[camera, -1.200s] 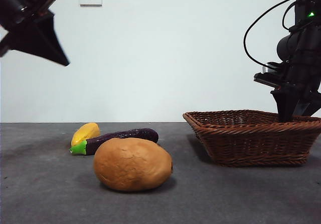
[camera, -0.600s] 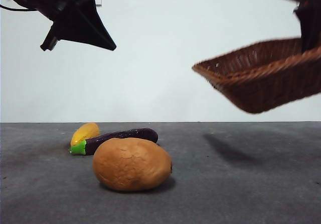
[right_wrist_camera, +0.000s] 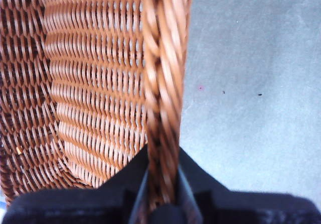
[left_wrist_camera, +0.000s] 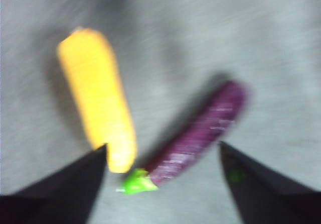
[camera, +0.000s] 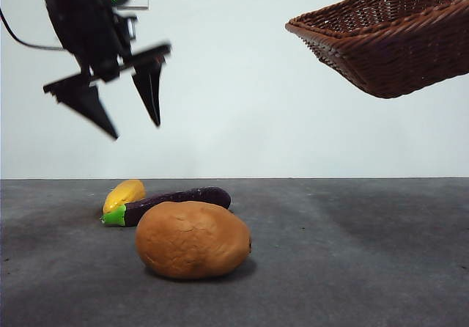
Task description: Help me put the vegetables on the table into the basket
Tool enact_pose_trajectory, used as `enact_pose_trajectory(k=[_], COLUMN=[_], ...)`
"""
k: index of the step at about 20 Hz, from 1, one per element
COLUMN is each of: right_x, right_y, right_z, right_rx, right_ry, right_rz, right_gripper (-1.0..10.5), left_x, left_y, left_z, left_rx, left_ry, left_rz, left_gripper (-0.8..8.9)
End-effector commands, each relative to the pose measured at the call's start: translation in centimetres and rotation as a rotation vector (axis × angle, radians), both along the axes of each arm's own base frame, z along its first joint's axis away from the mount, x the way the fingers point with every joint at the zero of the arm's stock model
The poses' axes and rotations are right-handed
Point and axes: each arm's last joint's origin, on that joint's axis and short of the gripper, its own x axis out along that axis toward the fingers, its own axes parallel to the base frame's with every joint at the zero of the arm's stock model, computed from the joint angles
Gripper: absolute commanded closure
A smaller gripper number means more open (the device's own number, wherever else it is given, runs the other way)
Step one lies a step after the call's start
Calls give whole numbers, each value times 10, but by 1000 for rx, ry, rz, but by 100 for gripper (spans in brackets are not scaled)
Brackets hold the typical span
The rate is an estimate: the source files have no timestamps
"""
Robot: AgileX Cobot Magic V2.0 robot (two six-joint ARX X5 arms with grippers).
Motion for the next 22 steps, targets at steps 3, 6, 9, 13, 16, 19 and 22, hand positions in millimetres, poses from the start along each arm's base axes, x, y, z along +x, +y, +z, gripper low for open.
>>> enact_pose_trajectory(k=[3,6,9,13,16,19,22], right_x=[-5,-5,-5,-5,-4,-4,-3], right_y=[1,1,1,1,1,1,1], right_z=[2,2,2,2,3,3,3], right_rx=[1,-1,-1,-1,-1,-1,-1], right_ry=[-7,-10,-10,-17,-23,-28,-30], right_rz=[25,29,29,29,29,29,29], right_gripper=[963,963,963,963,963,963,963], left_x=[28,43,53,61,63,65,65], left_y=[-7,-9,-8,-5,-2,-2,-3], left_z=[-25,-38,-58,-78,-87,-93,-93], left_rx=[112,161,176,188,226,229,227], left_ry=[62,54,80,107,128,139,135], left_rz=[18,18,28,39,46,46,46], left_gripper=[337,338,342,348,420,506,834])
